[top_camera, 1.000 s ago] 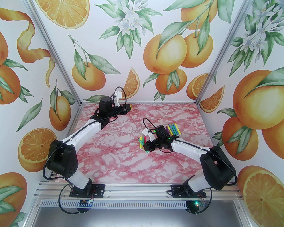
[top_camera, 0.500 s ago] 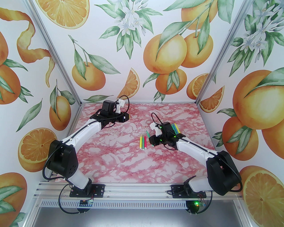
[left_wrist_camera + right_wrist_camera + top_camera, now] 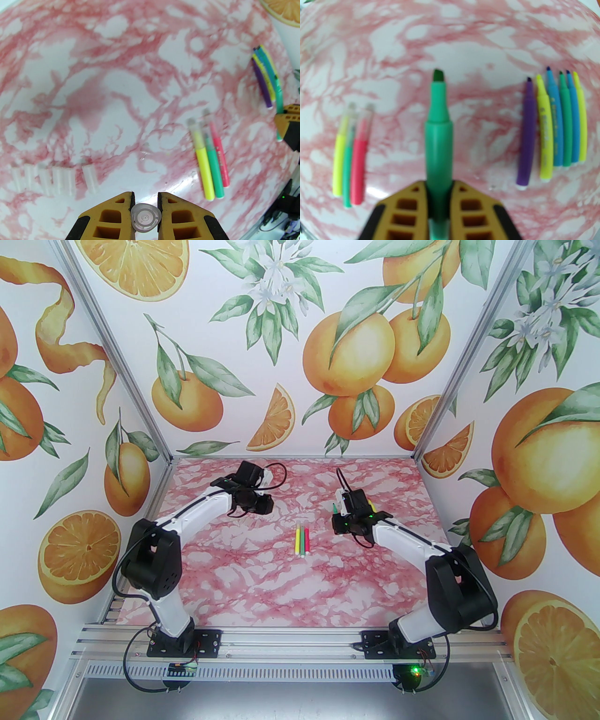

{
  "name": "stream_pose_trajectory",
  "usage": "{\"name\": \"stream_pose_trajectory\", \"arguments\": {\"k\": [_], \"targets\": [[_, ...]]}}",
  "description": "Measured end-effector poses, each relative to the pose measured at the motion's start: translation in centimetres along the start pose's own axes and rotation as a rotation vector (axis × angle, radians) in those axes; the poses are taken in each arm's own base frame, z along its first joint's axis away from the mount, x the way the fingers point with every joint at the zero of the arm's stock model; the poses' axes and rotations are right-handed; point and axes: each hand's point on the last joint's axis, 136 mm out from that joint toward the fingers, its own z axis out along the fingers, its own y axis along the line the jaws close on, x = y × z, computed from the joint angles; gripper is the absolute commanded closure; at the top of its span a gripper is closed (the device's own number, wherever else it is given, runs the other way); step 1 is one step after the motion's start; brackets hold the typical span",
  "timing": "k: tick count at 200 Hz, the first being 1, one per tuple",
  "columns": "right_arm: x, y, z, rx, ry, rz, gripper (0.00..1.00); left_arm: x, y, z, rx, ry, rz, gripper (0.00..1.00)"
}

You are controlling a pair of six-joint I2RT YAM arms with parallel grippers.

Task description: Open the pen caps

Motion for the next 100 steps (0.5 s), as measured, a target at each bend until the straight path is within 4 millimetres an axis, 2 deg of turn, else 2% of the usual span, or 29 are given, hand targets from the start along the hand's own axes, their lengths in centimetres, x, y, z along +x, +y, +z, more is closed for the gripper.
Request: {"name": "stream_pose_trajectory", "arguments": {"k": [61,100], "targets": [[0.5,-2.4,1.3,0.104,0.039,0.02,1.0,1.7,1.2,2.9,-0.108,0.109,0.012,1.0],[0.7,-3.0,2.0,0.139,0.057,0.02,1.0,2.7,1.7,3.5,-0.143,0.149,0.016,1.0]]}}
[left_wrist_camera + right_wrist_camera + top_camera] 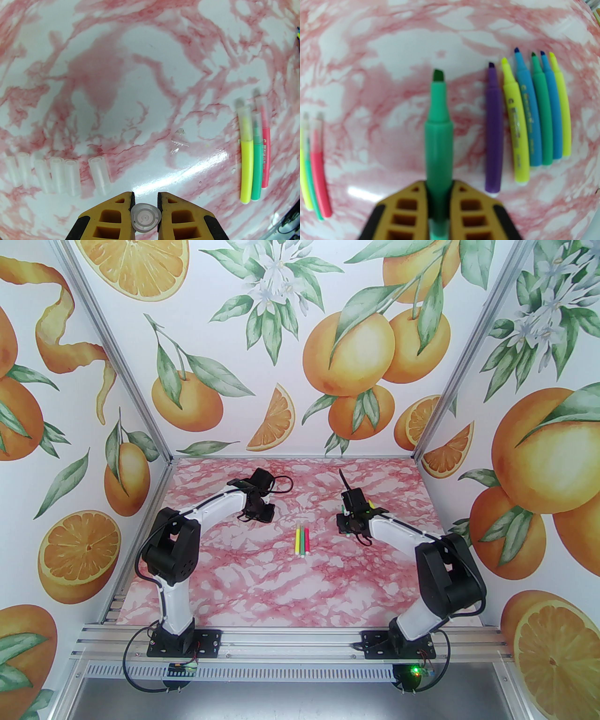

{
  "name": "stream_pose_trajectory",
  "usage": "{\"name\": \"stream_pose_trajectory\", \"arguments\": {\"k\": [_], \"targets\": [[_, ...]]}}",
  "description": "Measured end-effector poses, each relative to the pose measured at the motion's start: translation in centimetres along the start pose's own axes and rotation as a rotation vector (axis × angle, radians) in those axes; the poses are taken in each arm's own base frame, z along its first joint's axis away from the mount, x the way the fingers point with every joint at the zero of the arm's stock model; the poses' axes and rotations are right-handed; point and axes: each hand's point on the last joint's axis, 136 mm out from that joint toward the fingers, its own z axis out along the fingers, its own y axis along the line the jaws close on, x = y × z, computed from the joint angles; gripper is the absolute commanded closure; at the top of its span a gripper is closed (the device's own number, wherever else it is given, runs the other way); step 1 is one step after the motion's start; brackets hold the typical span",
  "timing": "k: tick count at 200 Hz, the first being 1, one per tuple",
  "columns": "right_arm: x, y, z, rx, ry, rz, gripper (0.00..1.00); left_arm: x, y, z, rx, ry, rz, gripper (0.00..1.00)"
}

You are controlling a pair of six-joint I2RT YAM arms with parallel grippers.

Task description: Open the pen caps

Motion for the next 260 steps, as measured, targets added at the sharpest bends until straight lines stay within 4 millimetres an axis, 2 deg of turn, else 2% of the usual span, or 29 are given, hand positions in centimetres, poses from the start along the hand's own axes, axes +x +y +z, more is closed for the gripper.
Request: {"name": "stream_pose_trajectory", "arguments": {"k": [27,63,95,152,192,260], "targets": [[-0.3,-0.5,0.2,0.011,0.002,0.01,1.0,0.3,0.2,0.5,-0.013,0.014,0.002,1.0],[-1.2,-0.9,0.6,0.028,0.003,0.02,1.0,1.1,0.4,2.0,-0.03,0.055,0.002,1.0],[-0.7,-1.4,1.5,0.05,0.044,0.021,1.0,1.7,0.8,3.4,-0.048,0.088,0.002,1.0],[-0.5,-2.2,2.5,0.071,0.098,0.028,1.0,2.1,1.2,4.2,-0.067,0.107,0.003,1.0],[0.3,-2.4,3.2,0.081,0.147,0.023,1.0,2.1,1.5,4.6,-0.085,0.11,0.004,0.94],[0.4,-2.7,3.8,0.107,0.18,0.015,1.0,2.0,1.7,4.6,-0.104,0.113,0.008,0.85]]}}
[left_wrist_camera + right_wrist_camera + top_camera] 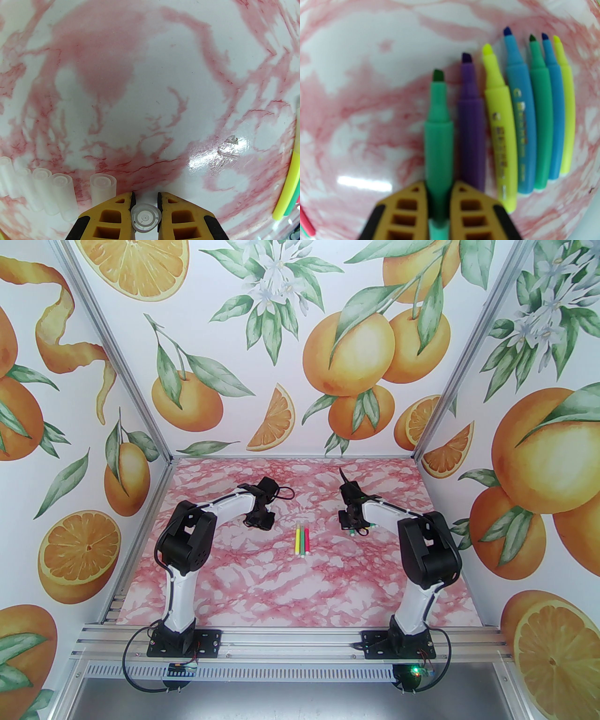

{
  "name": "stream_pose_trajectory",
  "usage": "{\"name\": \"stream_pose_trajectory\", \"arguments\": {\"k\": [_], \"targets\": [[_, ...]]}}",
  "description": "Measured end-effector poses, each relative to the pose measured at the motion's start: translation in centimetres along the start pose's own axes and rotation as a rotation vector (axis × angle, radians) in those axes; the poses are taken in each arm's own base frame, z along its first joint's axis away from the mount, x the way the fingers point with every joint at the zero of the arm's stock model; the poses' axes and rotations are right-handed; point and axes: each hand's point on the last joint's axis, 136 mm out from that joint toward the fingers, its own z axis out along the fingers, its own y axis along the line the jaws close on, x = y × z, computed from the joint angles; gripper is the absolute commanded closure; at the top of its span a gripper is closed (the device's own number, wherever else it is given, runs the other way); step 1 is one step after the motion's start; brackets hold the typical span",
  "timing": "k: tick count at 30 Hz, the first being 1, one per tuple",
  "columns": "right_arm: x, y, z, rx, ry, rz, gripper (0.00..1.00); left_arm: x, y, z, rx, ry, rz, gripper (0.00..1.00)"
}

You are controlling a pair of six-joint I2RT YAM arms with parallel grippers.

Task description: Open the pen caps

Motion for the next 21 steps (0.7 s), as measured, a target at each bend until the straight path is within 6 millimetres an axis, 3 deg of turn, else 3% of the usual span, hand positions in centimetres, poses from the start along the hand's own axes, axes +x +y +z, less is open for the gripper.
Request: {"name": "stream_pose_trajectory", "arguments": {"k": [7,10,14,21], "targets": [[0.04,-0.21,0.04,0.009,0.007,0.001,0.98,0.04,0.04,0.02,-0.002,0.002,0.003,0.8],[0.02,-0.21,0.03,0.009,0.006,0.001,0.91,0.04,0.05,0.03,-0.003,0.003,0.003,0.76],[0.01,-0.3,0.04,0.014,0.006,-0.004,0.9,0.02,0.34,0.09,-0.018,0.003,0.005,0.71],[-0.01,-0.38,0.05,0.018,0.007,-0.006,0.87,0.04,0.61,0.06,-0.033,0.004,0.006,0.7]]}}
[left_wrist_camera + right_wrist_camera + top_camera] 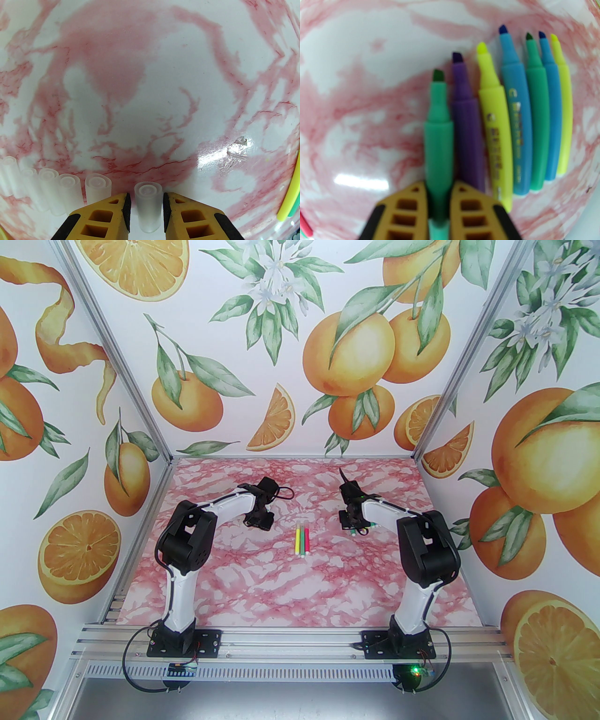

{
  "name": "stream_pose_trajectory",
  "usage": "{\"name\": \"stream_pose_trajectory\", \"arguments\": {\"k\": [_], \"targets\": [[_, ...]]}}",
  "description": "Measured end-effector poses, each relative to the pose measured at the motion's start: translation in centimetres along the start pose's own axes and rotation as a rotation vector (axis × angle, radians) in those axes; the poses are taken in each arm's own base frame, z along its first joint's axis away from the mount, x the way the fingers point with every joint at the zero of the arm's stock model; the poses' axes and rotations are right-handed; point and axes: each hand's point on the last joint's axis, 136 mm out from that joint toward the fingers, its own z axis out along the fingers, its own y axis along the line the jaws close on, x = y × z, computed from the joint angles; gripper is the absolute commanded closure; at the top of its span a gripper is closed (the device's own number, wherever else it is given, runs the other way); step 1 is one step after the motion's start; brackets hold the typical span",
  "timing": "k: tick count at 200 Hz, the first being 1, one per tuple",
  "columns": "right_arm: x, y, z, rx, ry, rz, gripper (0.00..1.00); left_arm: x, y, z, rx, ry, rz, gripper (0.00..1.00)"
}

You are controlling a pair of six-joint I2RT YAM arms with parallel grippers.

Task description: Open the pen caps

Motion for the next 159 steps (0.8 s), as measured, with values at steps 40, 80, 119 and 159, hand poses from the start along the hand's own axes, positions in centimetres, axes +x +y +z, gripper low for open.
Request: {"name": "stream_pose_trajectory", "arguments": {"k": [40,80,119,159], "targets": [[0.0,-0.1,0.0,0.003,0.001,0.001,0.84,0.0,0.0,0.0,-0.001,0.0,0.0,0.69],[0.0,-0.3,0.1,0.011,0.004,-0.005,0.71,0.0,0.2,0.0,-0.005,-0.001,0.004,0.58],[0.0,-0.4,0.1,0.016,0.003,-0.005,0.69,-0.5,0.3,-0.8,-0.004,-0.025,0.002,0.55],[-0.3,-0.4,-0.6,0.013,-0.012,-0.002,0.66,-1.6,-0.2,-2.7,0.033,-0.086,-0.003,0.55]]}}
